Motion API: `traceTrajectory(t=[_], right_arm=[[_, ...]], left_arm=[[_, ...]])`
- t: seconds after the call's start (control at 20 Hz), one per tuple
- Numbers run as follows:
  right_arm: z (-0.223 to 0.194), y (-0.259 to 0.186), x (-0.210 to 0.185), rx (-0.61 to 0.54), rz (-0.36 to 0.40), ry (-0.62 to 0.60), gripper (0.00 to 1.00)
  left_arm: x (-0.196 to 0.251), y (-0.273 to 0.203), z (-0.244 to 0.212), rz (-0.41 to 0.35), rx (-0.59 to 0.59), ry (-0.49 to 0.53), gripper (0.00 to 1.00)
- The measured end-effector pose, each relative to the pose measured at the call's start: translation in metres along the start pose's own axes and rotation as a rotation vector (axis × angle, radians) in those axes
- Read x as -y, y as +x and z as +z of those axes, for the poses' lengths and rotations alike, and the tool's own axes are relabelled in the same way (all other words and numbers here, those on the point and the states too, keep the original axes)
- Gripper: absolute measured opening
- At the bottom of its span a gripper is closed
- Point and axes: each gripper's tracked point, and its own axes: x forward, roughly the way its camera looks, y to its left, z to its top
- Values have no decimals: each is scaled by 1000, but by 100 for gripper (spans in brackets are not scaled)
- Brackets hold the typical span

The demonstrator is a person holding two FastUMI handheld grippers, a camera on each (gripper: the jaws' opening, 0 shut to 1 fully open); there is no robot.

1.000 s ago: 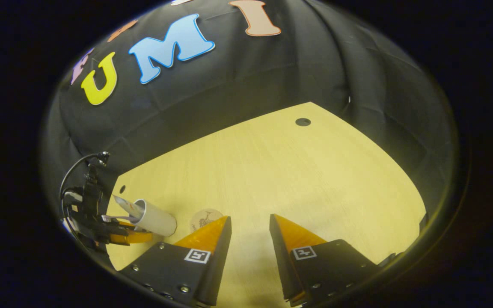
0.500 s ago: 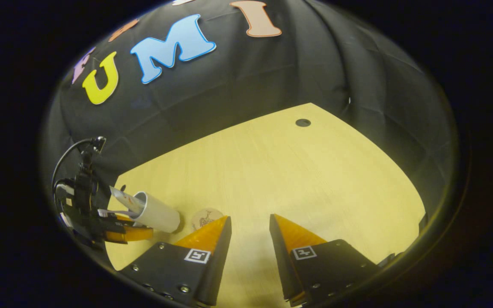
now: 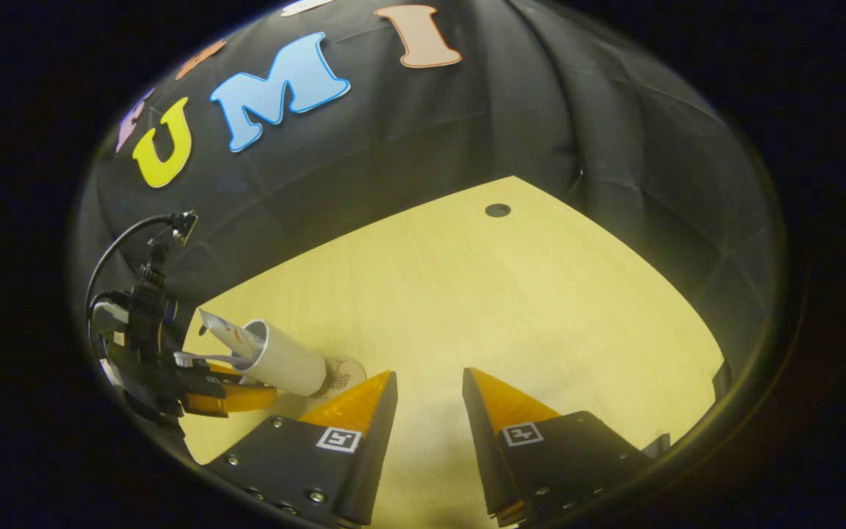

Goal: Put the toothbrush and toothpaste on the desktop into the cup, then pick up the cup and place it on the coaster on the desktop.

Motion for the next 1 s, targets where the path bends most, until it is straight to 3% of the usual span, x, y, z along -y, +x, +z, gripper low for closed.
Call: traceTrajectory(t=[1.0], right_arm=[[-5,-2,25,-14,-29,47,54]], left_arm=[[-2,5,-4,22,-45,45,29]])
